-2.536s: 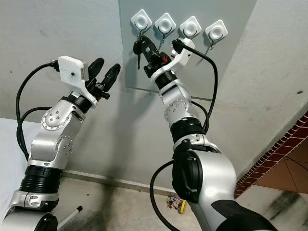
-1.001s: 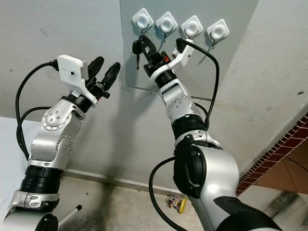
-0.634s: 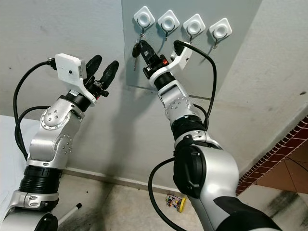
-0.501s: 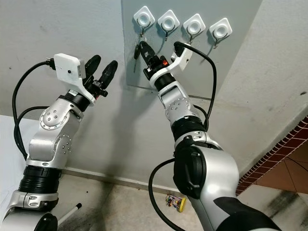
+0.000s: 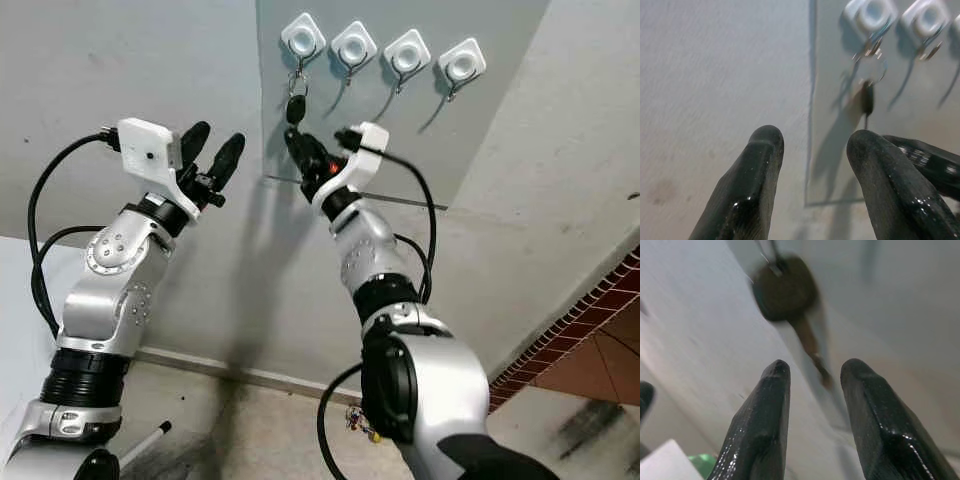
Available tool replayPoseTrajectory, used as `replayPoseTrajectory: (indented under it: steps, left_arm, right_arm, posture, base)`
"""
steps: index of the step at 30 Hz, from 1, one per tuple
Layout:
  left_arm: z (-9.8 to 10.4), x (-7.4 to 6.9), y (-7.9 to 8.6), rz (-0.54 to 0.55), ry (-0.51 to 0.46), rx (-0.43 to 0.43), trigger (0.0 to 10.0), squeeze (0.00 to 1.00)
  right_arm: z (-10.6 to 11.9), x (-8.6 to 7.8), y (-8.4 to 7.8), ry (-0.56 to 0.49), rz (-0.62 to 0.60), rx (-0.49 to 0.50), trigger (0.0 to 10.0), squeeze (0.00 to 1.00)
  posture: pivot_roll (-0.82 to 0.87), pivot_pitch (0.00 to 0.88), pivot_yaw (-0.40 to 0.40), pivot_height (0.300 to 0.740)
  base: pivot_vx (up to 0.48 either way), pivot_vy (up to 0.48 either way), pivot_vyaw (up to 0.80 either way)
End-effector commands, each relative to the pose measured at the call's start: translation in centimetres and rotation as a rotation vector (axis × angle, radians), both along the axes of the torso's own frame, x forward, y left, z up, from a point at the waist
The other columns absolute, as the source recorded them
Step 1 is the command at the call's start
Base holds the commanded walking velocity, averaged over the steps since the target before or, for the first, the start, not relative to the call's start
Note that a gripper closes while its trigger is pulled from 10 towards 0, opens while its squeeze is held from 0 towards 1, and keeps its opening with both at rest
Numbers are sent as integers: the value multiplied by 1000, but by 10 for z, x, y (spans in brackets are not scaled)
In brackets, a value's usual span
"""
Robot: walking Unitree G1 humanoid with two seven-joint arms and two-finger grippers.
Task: Hang keys on a hook
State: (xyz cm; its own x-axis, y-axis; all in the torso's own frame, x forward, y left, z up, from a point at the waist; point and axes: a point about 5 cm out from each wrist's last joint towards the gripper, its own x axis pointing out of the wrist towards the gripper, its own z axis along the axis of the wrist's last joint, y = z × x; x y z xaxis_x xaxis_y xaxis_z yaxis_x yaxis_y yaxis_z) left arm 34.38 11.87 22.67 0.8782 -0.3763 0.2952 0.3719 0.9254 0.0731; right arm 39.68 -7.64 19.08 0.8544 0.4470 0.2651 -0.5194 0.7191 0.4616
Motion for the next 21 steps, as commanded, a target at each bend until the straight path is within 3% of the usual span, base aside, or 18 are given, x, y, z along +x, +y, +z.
replayPoseTrajectory:
  steps: [1, 3, 6, 8, 9, 10, 12, 15, 21]
  left_arm:
    - [-11, 0, 0, 9, 46, -13, 10000, 0]
    - [-16, 0, 1, 9, 75, -50, 10000, 0]
    - [-41, -1, 3, 54, 92, 36, 10000, 0]
    - [-52, -2, 5, 85, 107, 43, 10000, 0]
    - [-74, 0, 9, 104, 224, -5, 10000, 0]
    - [-86, -2, 9, 108, 263, -13, 10000, 0]
    - [-88, -5, 9, 115, 244, 7, 10000, 0]
    - [-93, -7, 6, 100, 296, -88, 10000, 0]
    - [-107, -9, 10, 105, 340, -155, 10000, 0]
  right_arm:
    - [2, -1, -6, -46, -42, -45, 10000, 1000]
    - [-2, -3, -8, -49, -49, -49, 10000, 1000]
    - [-16, -10, -17, -57, -102, -108, 10000, 1000]
    - [-22, -12, -20, -53, -125, -125, 10000, 1000]
    - [-33, -18, -27, -43, -181, -162, 10000, 1000]
    - [-42, -24, -33, -34, -217, -191, 10000, 1000]
    - [-49, -28, -37, -18, -243, -195, 10000, 1000]
    - [-62, -37, -48, 7, -295, -206, 10000, 1000]
    - [-75, -56, -58, -8, -344, -309, 10000, 1000]
  posture:
    - [-40, 0, -61, 740]
    - [-40, 0, -60, 740]
    - [-40, 0, -56, 740]
    - [-44, 0, -54, 740]
    - [-48, 0, -49, 740]
    - [-54, 0, -46, 740]
    - [-61, 0, -43, 740]
    - [-61, 0, -40, 740]
    - [-87, 0, -31, 740]
  base:
    - [0, 0, 0]
    - [0, 0, 0]
    - [0, 0, 0]
    - [0, 0, 0]
    - [0, 0, 0]
    - [0, 0, 0]
    - [0, 0, 0]
    - [0, 0, 0]
    - [0, 0, 0]
